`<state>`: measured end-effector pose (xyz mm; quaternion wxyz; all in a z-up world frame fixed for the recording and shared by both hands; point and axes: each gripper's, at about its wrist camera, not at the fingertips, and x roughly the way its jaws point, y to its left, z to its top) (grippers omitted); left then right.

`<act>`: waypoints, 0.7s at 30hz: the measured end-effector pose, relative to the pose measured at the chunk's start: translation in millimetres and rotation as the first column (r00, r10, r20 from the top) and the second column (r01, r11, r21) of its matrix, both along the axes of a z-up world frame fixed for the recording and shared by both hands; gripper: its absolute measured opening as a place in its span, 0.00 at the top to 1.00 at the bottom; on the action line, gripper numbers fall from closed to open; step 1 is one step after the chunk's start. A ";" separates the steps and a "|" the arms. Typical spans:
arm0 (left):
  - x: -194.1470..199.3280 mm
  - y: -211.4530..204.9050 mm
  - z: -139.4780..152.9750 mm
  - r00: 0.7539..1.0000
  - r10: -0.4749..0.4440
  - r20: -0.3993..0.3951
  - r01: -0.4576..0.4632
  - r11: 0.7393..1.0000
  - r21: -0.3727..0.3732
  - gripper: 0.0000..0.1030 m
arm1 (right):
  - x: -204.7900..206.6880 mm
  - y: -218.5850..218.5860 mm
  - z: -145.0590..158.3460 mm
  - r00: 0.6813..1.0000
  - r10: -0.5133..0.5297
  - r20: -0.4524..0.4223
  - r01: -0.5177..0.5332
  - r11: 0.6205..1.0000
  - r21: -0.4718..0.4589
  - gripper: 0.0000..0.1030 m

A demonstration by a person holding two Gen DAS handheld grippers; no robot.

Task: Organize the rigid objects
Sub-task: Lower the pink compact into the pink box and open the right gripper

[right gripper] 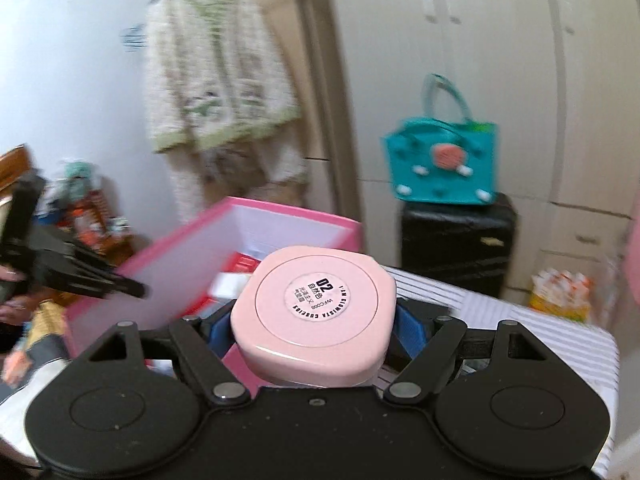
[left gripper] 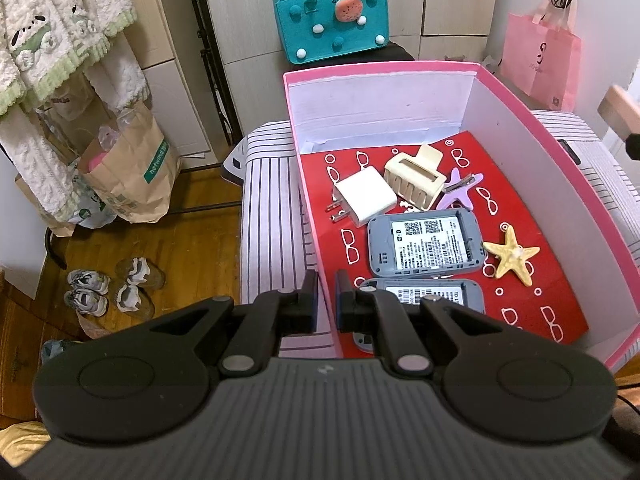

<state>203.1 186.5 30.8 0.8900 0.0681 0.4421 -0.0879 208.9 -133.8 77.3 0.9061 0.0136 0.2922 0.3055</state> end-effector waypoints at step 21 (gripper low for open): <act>-2.2 7.3 -0.9 1.000 -0.028 0.014 0.028 0.999 -0.039 0.91 | 32.5 158.8 -20.9 0.807 0.379 -0.454 -0.516 0.826 -0.228 0.20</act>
